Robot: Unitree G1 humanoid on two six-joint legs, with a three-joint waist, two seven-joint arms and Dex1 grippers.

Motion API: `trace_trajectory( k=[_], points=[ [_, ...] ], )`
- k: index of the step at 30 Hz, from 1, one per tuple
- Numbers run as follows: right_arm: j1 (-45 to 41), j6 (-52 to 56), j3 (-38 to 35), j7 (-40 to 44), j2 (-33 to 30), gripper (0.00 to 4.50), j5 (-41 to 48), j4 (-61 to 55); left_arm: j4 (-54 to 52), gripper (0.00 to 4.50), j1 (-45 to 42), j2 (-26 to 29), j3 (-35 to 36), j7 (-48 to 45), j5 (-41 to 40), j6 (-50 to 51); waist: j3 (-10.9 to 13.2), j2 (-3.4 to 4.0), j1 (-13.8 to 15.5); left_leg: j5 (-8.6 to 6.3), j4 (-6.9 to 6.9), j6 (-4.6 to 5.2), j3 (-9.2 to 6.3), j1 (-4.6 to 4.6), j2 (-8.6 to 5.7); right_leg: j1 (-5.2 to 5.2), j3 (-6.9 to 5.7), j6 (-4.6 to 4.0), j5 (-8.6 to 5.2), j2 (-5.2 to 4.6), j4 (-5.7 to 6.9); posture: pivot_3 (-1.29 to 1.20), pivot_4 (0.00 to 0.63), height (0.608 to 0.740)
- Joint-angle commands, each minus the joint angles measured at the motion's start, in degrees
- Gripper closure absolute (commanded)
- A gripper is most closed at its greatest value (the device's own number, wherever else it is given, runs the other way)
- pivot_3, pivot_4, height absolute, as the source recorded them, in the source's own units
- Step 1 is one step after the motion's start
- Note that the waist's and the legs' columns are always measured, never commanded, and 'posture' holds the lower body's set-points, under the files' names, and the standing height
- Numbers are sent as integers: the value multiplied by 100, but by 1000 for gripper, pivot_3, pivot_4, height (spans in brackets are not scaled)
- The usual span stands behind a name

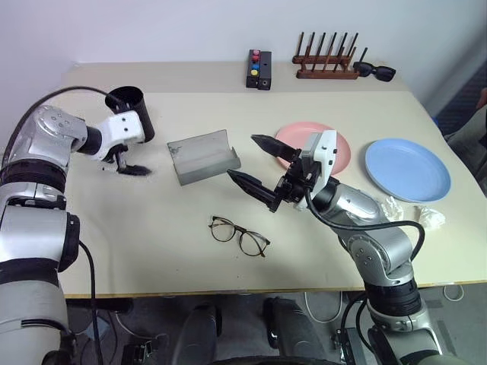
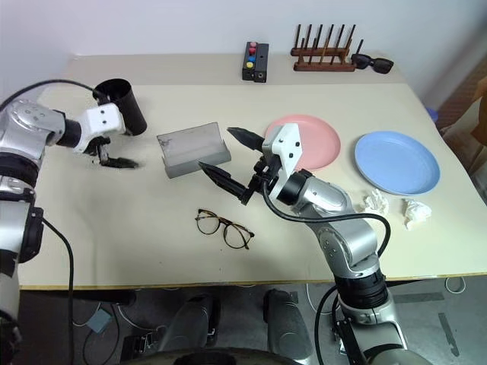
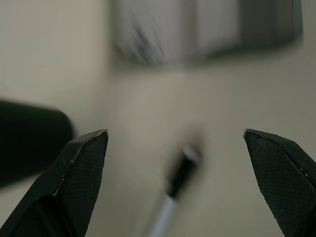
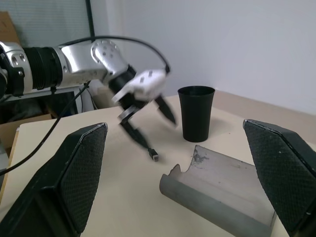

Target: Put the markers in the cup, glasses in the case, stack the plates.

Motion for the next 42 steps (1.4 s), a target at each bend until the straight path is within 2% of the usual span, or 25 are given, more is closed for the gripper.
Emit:
trace_trajectory(
  k=[1, 6, 13, 14, 16, 22, 32, 36, 38, 42],
  points=[
    [-65, -70, -8, 16, 2, 0, -2, -128, 153, 26, -74, 38, -207, 161, 320, -100, 0, 0, 1, 0, 0, 0, 0, -1, 0, -1, 0, 0, 0, 0, 0, 0, 150, 735],
    [6, -49, -20, -24, -16, 0, -12, -187, 367, 26, -89, -101, -293, 376, 462, -139, 0, 0, 13, 0, 0, 0, 0, -2, 1, -1, 0, 1, 0, -1, 0, 0, 150, 735],
    [49, -51, -26, -37, -37, 0, -22, -214, 544, 26, -88, -258, -193, 224, 382, 121, 0, 0, 20, 0, 0, 0, 0, -1, 0, -1, 0, 1, 0, -2, 1, 0, 150, 735],
    [44, -55, -26, -36, -35, 0, -27, -208, 554, 561, -85, -265, -196, 203, 391, 138, 0, 0, 21, 0, 0, 0, 0, -1, 0, -1, 0, 1, 0, -2, 1, 0, 150, 735],
    [34, -63, -28, -33, -36, 0, -36, -197, 564, 1262, -83, -281, -168, 158, 369, 185, 0, 0, 27, 0, 1, 0, 0, 0, 0, -1, 0, 1, 0, -2, 2, 0, 150, 735],
    [28, -67, -39, -30, -43, 0, -46, -182, 532, 4437, -49, -306, -133, 36, 326, 218, 0, 0, 15, 0, 1, 0, -1, 1, 0, 0, 0, 1, 0, -1, 3, 0, 150, 735],
    [3, -68, -31, 12, -46, 0, -42, -143, 366, 4437, -122, -365, 289, -145, -122, 163, 0, -1, 17, 0, 1, 0, 0, -1, 0, -1, 0, 1, 0, -2, 1, 0, 150, 735],
    [-37, -72, -47, 19, -42, 0, -47, -96, 161, 4437, -302, -478, 926, -460, -827, 282, 0, -1, 11, 0, 1, 0, 0, -2, 0, -2, -1, 1, 0, -2, 1, 0, 150, 735],
    [-51, -72, -40, 25, -36, 0, -50, -76, 21, 4437, -591, -633, 1567, -313, -1487, 499, 2, -4, 23, 0, 1, 0, -1, -2, 1, -2, -1, 1, 0, -2, 1, 0, 150, 735],
    [-84, -72, -15, 43, -13, 0, -43, -48, -219, 4437, -894, -851, 2332, 276, -2197, 551, 4, -8, 14, 0, 6, 0, -7, -8, 0, -2, -5, 3, 0, -5, -1, 0, 150, 735]
  ],
)
